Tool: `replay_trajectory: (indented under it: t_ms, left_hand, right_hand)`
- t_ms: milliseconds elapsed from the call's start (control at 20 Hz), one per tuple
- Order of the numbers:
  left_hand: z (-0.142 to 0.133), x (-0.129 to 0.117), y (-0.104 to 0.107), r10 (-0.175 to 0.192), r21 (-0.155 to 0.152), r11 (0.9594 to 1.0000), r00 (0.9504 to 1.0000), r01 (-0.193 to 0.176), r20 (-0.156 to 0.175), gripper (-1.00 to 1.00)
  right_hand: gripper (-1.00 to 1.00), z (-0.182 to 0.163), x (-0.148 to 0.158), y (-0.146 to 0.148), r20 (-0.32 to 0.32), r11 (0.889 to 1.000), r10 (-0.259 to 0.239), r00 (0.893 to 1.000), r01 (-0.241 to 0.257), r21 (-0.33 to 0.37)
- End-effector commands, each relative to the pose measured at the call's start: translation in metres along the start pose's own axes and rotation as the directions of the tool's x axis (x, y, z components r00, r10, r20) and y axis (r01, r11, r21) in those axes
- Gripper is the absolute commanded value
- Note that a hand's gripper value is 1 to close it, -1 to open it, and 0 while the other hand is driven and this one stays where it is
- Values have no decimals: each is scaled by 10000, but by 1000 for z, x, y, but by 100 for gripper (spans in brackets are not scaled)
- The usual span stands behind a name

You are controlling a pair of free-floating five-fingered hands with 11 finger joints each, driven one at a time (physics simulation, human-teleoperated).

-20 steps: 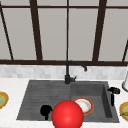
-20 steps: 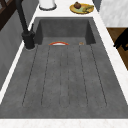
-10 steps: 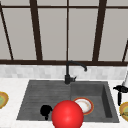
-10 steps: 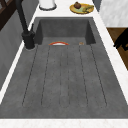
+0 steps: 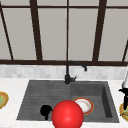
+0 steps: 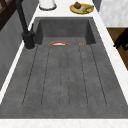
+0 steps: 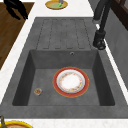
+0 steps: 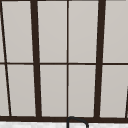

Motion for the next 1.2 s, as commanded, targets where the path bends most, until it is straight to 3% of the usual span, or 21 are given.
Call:
replay_trajectory:
  t_ms: [0, 350, 500, 550, 800, 850, 900, 1000, 1050, 1150]
  left_hand:
    - [0, 0, 0, 0, 0, 10000, 10000, 0, 0, 0]
    - [0, 0, 0, 0, 0, 10000, 10000, 0, 0, 0]
    - [0, 0, 0, 0, 0, 10000, 10000, 0, 0, 0]
    - [0, 0, 0, 0, 0, 10000, 10000, 0, 0, 0]
    - [0, 0, 0, 0, 0, 10000, 10000, 0, 0, 0]
    - [0, 0, 0, 0, 0, 10000, 10000, 0, 0, 0]
    - [0, 0, 0, 0, 0, 10000, 10000, 0, 0, 0]
    - [0, 0, 0, 0, 0, 10000, 10000, 0, 0, 0]
    - [0, 0, 0, 0, 0, 10000, 10000, 0, 0, 0]
    - [0, 0, 0, 0, 0, 10000, 10000, 0, 0, 0]
  right_hand:
    - [-100, 23, -11, 19, 130, 9995, -324, 9994, 323, 54]
    - [-100, 19, -53, 63, -250, 9993, -362, 9990, 363, 20]
    - [-100, 12, -71, 60, 362, 9987, -363, 9987, 349, 373]
    - [-100, 14, -73, 58, 538, 9988, -148, 9984, 123, 471]
    - [-100, -18, -82, 59, 332, 9943, 128, 9994, -162, 1058]
    - [-100, -25, -83, 61, 564, 9909, 194, 9982, -267, 1323]
    - [-100, -26, -81, 63, 957, 9890, 135, 9953, -274, 1453]
    - [-100, -31, -85, 63, 954, 9905, -386, 9947, 255, 1349]
    - [-100, -29, -86, 66, 682, 9916, -392, 9969, 304, 1257]
    - [-100, -55, -83, 71, 748, 9885, -319, 9967, 203, 1500]
